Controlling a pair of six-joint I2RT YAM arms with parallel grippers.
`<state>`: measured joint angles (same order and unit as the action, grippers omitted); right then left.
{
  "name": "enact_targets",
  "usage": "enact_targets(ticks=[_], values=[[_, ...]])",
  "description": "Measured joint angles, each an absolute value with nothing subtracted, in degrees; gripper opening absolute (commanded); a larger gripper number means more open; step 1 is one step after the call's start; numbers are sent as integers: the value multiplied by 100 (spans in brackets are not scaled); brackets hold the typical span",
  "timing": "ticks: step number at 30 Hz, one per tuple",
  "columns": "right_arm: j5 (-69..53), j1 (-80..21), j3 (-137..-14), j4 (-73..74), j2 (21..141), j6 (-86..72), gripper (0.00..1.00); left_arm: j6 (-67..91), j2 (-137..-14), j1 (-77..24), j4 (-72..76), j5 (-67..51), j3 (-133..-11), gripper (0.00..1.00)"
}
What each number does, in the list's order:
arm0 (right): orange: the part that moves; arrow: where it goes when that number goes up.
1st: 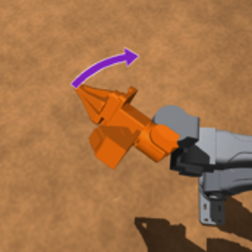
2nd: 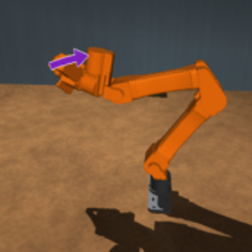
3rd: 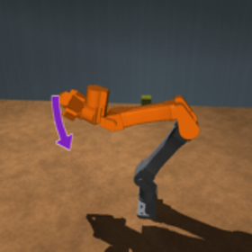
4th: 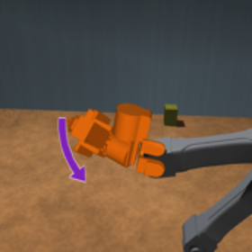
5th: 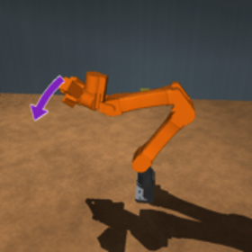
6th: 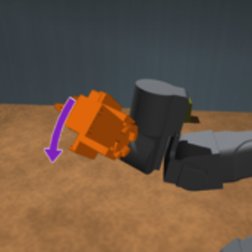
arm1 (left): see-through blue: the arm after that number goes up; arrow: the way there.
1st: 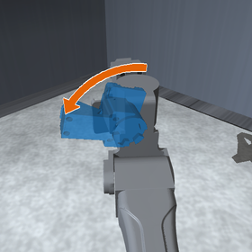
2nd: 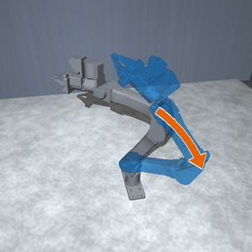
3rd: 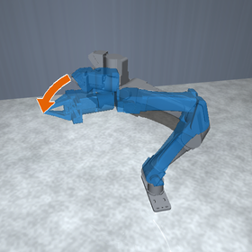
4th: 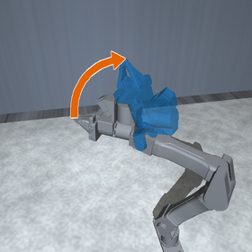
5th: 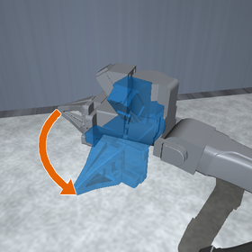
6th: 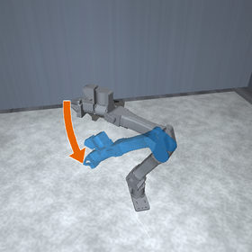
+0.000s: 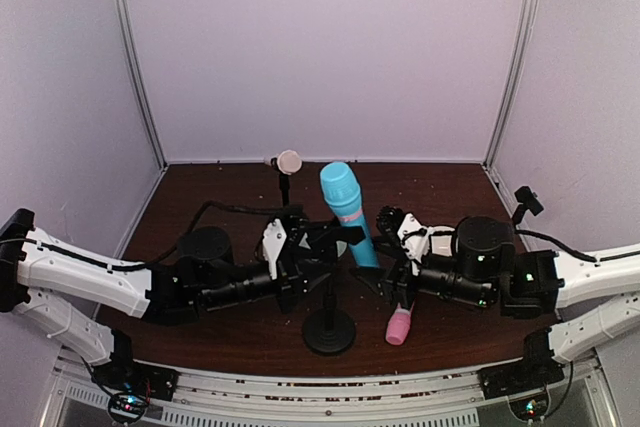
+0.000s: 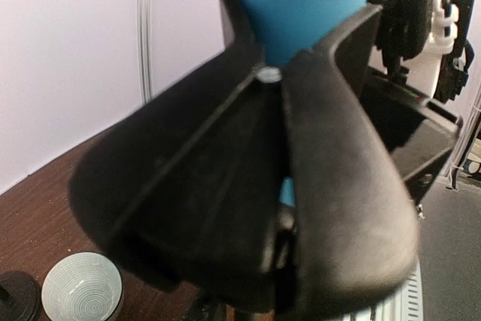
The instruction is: Attach the microphones to the stand
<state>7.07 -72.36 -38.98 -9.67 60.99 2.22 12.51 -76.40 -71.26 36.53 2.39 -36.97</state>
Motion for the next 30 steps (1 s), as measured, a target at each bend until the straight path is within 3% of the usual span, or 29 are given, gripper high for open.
enact_targets(ticks=[3, 9, 19, 30], values=[[628, -7236, -3898, -810, 5828, 237, 77, 1157, -7594, -7126, 3546, 266, -3695, 7], [543, -7240, -3680, -716, 4906, 152, 77, 847, -6866, -6947, 3081, 403, -3446, 5], [751, -7240, -3153, -438, 4772, -248, 73, 462, -5509, -4950, 2377, 276, -3074, 3], [827, -7240, -3122, -392, 4821, -644, 71, 617, -6200, -3321, 3061, -191, -2969, 2]])
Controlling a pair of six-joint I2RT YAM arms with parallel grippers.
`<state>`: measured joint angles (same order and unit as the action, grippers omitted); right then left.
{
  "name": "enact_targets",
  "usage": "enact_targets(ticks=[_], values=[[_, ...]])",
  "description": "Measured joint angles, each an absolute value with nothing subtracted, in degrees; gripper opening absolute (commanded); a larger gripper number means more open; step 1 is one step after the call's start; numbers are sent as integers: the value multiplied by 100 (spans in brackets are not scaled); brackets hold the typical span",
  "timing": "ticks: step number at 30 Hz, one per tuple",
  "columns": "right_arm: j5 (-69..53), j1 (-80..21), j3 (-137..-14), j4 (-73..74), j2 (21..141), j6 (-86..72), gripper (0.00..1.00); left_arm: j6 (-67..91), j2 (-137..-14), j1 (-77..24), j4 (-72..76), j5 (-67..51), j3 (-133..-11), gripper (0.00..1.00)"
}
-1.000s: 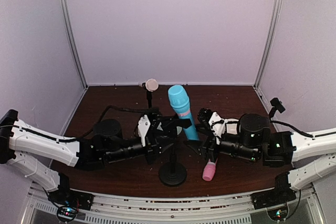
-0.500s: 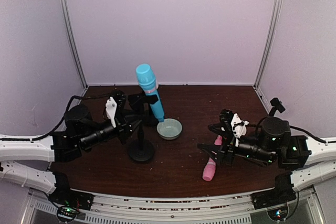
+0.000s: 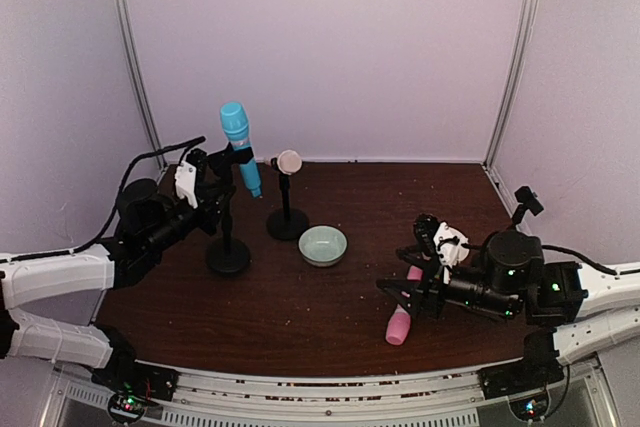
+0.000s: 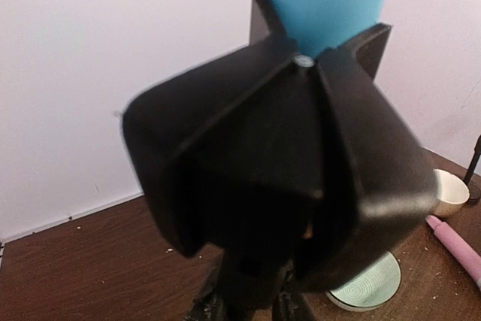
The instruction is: Attach the microphones to the stand
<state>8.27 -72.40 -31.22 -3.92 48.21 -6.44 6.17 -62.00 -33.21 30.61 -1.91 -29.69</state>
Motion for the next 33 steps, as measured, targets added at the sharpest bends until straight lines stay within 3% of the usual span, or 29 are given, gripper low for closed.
enact_targets(ticks=[6, 11, 18, 21, 22, 23, 24, 33], values=[[915, -7240, -3057, -285, 4707, -781, 71, 836, -6755, -2954, 4056, -504, -2755, 4], [1081, -7240, -2963, -176, 4519, -829, 72, 982, -6840, -2845, 4587, -491, -2528, 36], [1361, -7240, -2930, -60, 4510, -858, 72, 1013, -6506, -2842, 4681, -80, -2296, 45], [1396, -7240, -2963, 23, 4619, -858, 72, 1000, -6348, -2842, 4657, 86, -2248, 53], [1398, -7240, -2980, 73, 4661, -858, 72, 1000, -6289, -2842, 4650, 150, -2224, 60], [1398, -7240, -3004, 130, 4696, -858, 72, 1004, -6222, -2842, 4641, 217, -2193, 89], [1398, -7240, -3035, 191, 4713, -858, 72, 996, -6178, -2842, 4633, 259, -2171, 97], [1780, -7240, -3417, 716, 4626, -969, 72, 1640, -5524, -2934, 3793, 854, -1822, 98]])
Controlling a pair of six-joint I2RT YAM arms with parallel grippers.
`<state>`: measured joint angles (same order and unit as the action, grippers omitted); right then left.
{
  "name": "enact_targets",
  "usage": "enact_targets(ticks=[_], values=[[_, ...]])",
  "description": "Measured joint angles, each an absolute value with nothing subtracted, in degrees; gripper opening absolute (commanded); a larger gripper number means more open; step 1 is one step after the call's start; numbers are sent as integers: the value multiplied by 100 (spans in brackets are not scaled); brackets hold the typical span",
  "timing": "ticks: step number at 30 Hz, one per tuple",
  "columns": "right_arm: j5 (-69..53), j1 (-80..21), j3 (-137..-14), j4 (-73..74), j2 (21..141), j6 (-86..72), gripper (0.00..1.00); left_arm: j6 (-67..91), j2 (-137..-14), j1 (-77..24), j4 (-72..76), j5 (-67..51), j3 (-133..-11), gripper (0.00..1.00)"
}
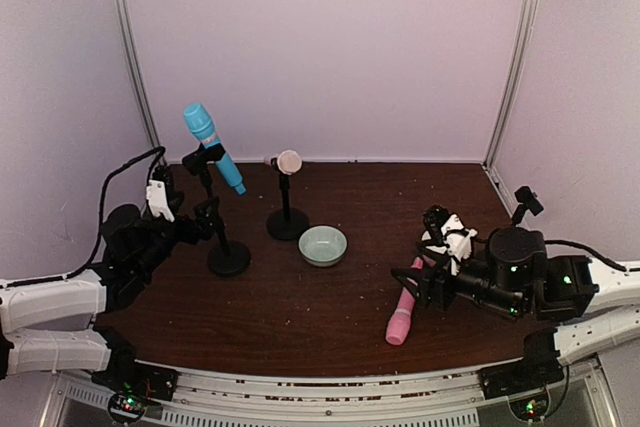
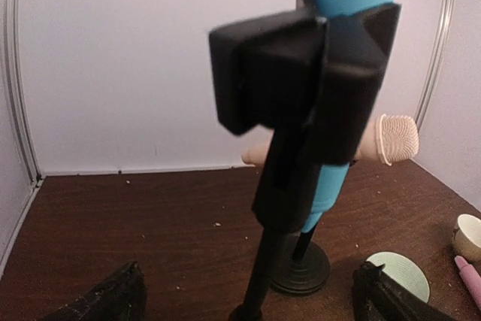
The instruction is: Attach the microphones to the stand
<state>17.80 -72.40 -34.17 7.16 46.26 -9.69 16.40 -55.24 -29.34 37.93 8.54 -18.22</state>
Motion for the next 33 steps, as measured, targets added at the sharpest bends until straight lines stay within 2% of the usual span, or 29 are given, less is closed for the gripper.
enact_targets(ticks=[3, 7, 14, 19, 26, 33], values=[[2235, -7234, -3568, 1009, 4515, -1133, 70, 1728, -5374, -3306, 3350, 1076, -1754, 98], [2891, -7048, -3739, 1691, 4222, -1638, 65, 1680, -5347, -4372, 2672, 1503, -1741, 98], [3988, -6584, -3927, 3076, 2961, -2709, 56, 1433, -5924, -5529, 1970, 1509, -2281, 98], [4829, -6499, -3999, 3983, 2296, -3317, 53, 1361, -6794, -5951, 1638, 1334, -3529, 98], [5616, -6353, -4602, 5253, 2320, -4073, 53, 1579, -8842, -5961, -569, 2053, -7028, 98], [5745, -5697, -4676, 5852, 2429, -4429, 52, 1365, -8755, -5961, -1125, 2067, -7454, 98]])
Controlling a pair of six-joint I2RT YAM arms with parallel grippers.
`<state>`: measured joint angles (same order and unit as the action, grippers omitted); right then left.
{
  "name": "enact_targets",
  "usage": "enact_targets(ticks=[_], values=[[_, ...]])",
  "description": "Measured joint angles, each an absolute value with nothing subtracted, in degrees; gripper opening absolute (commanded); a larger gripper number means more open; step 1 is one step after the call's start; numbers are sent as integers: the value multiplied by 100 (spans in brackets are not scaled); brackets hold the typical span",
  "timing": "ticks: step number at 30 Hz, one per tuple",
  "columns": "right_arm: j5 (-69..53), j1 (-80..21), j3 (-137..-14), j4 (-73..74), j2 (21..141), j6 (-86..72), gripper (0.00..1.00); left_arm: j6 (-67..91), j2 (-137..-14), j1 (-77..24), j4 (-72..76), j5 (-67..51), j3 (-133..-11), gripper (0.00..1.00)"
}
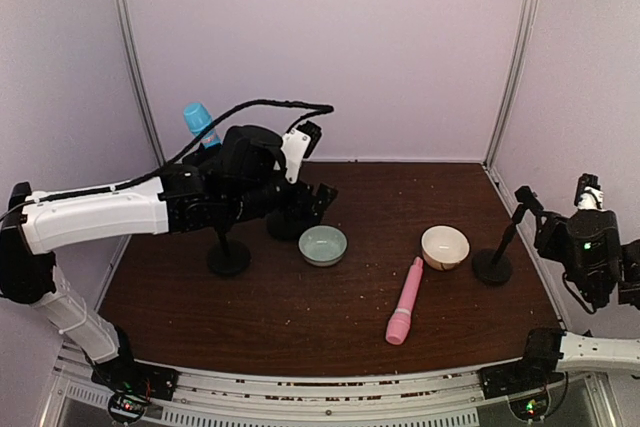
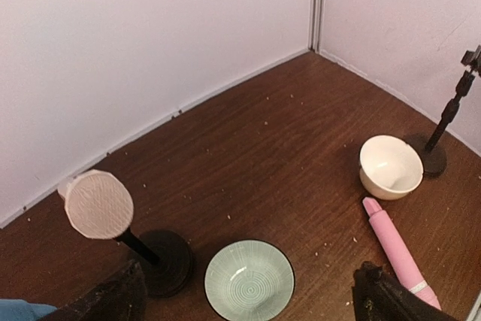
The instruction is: Attach the microphones to the stand
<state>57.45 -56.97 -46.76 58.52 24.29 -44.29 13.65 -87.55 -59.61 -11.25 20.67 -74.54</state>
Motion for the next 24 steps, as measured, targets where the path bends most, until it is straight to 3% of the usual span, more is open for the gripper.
enact_targets(ticks=[7, 12, 24], values=[[4668, -4215, -4130, 5280, 2488, -3841, 55, 989, -8670, -5918, -1203, 2075, -7911, 97], [3745, -3216, -3802, 4475, 2976, -3319, 56, 565, -8543, -5902, -1033, 1295, -7400, 86], [3306, -2978, -3159, 2408, 3811, -2611, 53, 180, -7802, -5902, -733, 209, -6836, 84]])
